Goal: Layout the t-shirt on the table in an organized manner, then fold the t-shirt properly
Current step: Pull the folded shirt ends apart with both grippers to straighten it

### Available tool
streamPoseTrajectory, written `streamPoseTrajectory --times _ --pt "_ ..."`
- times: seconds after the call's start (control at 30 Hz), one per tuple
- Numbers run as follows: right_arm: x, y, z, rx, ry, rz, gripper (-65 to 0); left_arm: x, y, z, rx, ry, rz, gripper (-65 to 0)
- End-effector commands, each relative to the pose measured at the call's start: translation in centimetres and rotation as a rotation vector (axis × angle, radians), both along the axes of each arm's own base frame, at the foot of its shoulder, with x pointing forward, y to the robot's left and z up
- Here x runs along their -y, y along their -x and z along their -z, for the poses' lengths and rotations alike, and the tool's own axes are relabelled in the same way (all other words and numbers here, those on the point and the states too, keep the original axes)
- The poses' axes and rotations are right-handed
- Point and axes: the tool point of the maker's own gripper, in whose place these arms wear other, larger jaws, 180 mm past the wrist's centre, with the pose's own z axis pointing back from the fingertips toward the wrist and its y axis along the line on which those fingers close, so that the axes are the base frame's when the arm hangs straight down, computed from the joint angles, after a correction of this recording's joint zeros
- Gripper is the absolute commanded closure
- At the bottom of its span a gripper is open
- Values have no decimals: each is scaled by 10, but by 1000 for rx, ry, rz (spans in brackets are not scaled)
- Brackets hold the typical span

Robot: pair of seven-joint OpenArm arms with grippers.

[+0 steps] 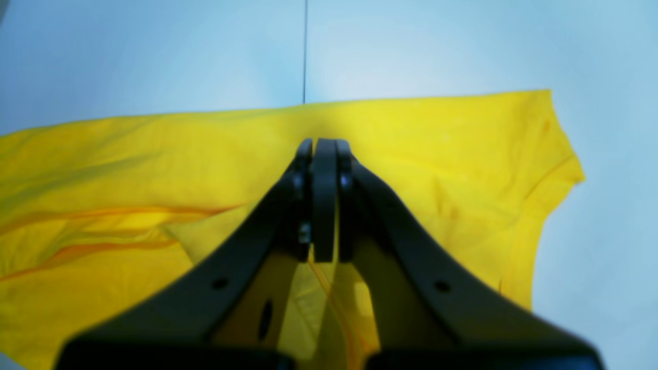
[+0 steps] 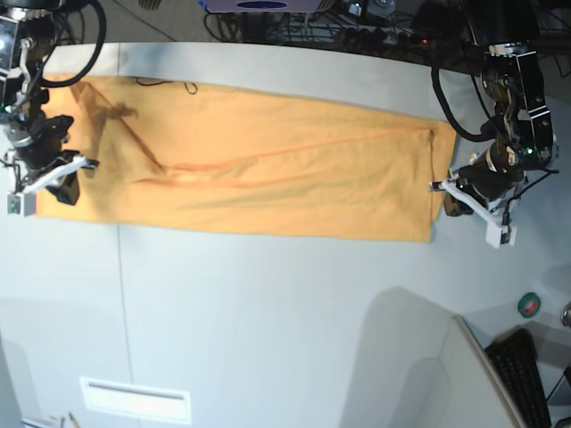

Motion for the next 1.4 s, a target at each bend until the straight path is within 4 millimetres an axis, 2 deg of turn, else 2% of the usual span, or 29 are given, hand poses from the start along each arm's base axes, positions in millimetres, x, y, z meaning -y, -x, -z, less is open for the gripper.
streamPoseTrajectory --times 0.0,0.07,0.1,0.13,0.3,0.47,0.63,0.67,0.73,0.93,1.0,1.1,1.23,1.33,1.37 --pt "3 -7 -14 51 12 3 0 -10 -6 -7 31 16 -27 -275" --pt "-1 -6 -12 49 2 4 0 -13 1 9 0 85 -68 -499" --pt "-1 -5 -11 43 1 5 0 -14 2 16 -19 107 -76 -578" --pt "0 -4 -10 42 0 5 0 -14 0 22 -33 127 -74 -612" --pt "-17 -2 -5 26 -8 -42 0 -2 0 57 -120 218 -31 -615" --pt "-20 -1 -4 23 -10 -48 0 -1 1 70 -160 245 -43 -615" --pt "-19 -1 -5 24 -11 -45 0 21 9 83 -215 240 25 -607" --pt "-18 -1 -5 24 -11 -43 0 22 11 85 -223 240 28 -578" --pt "-18 0 -5 24 -10 -42 0 21 12 86 -226 241 26 -474" --pt "-17 4 -2 14 -10 -40 0 9 24 101 -274 247 -14 -3" --pt "-17 5 -2 12 -10 -40 0 3 14 96 -201 238 -36 0" --pt "-17 6 -1 9 -9 -41 0 -24 5 85 -119 187 -67 0" --pt "-16 10 1 0 -7 -41 0 -47 -1 70 -83 135 -67 0" --pt "-16 10 1 0 -7 -41 0 -50 -12 51 -37 100 -35 0" --pt "-16 10 1 0 -7 -41 0 -48 -8 49 -33 89 -22 0"
